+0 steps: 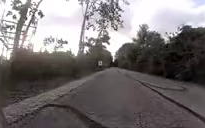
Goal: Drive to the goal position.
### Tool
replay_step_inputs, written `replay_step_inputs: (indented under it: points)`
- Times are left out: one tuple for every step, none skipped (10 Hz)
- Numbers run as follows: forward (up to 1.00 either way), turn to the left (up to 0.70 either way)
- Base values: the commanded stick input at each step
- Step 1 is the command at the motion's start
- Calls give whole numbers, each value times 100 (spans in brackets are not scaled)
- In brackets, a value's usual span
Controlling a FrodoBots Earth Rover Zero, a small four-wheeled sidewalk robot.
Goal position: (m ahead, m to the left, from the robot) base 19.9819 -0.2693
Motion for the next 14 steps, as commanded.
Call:
replay_step_inputs:
  points:
    - [70,0]
    - [70,0]
    - [70,0]
    - [70,0]
    - [70,0]
    - [70,0]
    - [70,0]
    - [70,0]
    - [70,0]
    - [70,0]
    - [70,0]
    - [70,0]
    - [70,0]
    - [70,0]
